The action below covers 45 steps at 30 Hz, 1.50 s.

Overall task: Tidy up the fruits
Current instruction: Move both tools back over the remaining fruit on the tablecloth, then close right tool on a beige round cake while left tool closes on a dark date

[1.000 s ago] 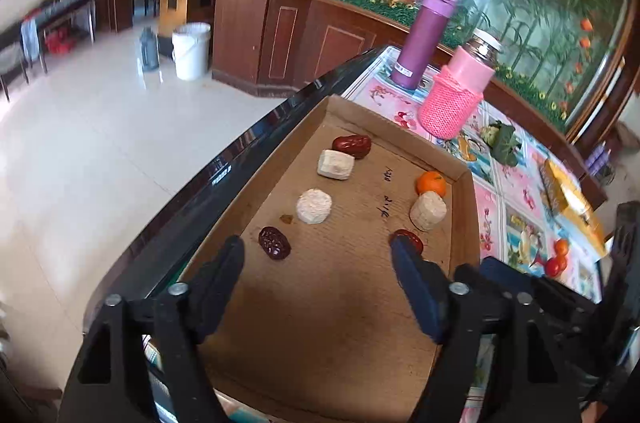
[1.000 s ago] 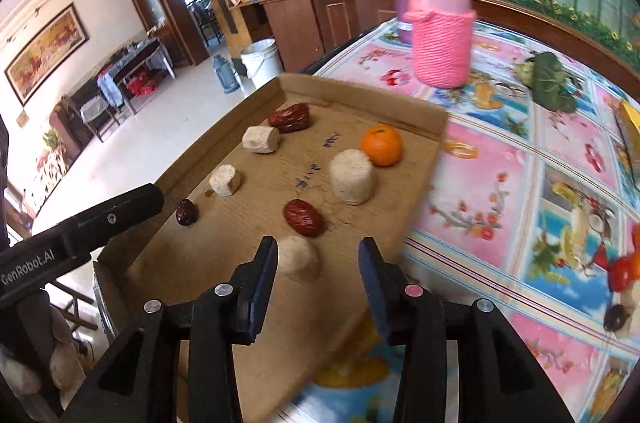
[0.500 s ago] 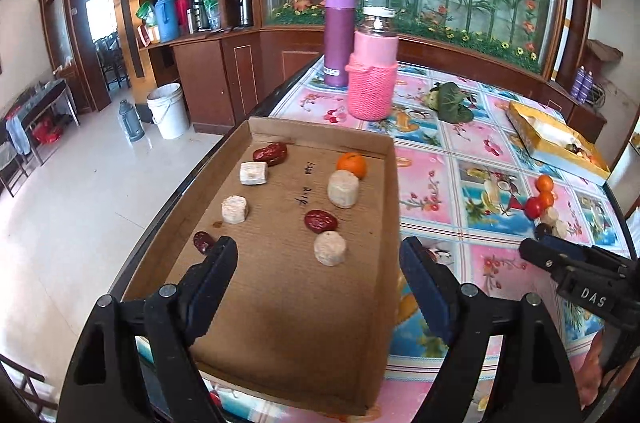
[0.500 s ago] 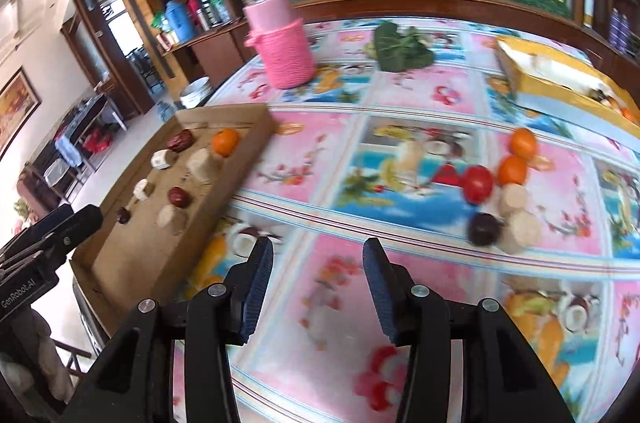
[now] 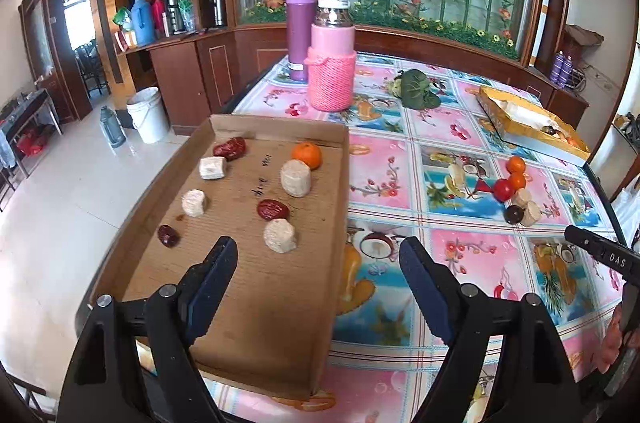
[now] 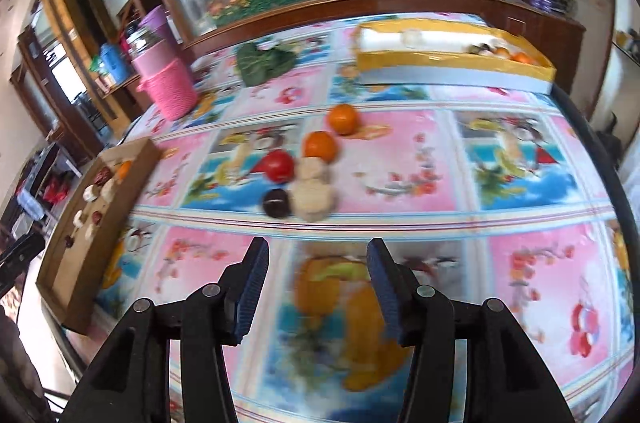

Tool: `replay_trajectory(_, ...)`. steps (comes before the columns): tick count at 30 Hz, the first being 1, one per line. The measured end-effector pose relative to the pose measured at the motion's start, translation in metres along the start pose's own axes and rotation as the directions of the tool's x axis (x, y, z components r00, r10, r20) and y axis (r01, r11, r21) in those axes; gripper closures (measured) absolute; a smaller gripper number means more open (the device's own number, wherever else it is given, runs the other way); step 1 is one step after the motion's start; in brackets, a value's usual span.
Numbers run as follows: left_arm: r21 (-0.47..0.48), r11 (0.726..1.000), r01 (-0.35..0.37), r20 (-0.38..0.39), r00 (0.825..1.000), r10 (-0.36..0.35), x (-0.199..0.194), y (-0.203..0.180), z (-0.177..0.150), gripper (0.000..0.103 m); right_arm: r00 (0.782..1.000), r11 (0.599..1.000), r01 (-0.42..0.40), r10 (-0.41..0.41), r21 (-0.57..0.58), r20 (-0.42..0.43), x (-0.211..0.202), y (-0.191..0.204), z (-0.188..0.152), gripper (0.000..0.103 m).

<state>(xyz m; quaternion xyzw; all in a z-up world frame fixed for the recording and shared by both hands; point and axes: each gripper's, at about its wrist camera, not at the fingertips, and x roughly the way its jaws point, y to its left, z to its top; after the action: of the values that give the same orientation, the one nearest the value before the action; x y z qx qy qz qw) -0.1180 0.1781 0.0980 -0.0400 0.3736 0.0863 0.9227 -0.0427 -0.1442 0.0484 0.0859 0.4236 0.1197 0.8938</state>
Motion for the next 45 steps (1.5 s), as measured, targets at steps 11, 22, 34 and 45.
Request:
replay_trajectory(11,0.063,0.994,0.088,-0.083,0.993,-0.082,0.028,-0.037,-0.01,0.02,0.999,1.0,0.028,-0.028,0.007,-0.044,0.027,-0.02,0.021,0.048)
replay_trajectory(22,0.063,0.993,0.105,-0.129,0.987,-0.096,0.047,-0.045,-0.011,0.02,0.998,0.99,0.038,-0.045,-0.134,-0.049,0.071,0.018,0.033,0.048)
replay_trajectory(34,0.089,0.984,0.152,-0.186,0.973,-0.134,0.065,-0.071,-0.013,0.021,0.979,0.977,-0.191,0.182,-0.097,-0.096,0.082,0.025,0.038,0.065)
replay_trajectory(45,0.097,0.977,0.19,-0.215,0.963,-0.166,0.084,-0.094,-0.003,0.021,0.992,0.988,-0.116,0.112,-0.101,-0.051,0.081,0.018,0.041,0.054)
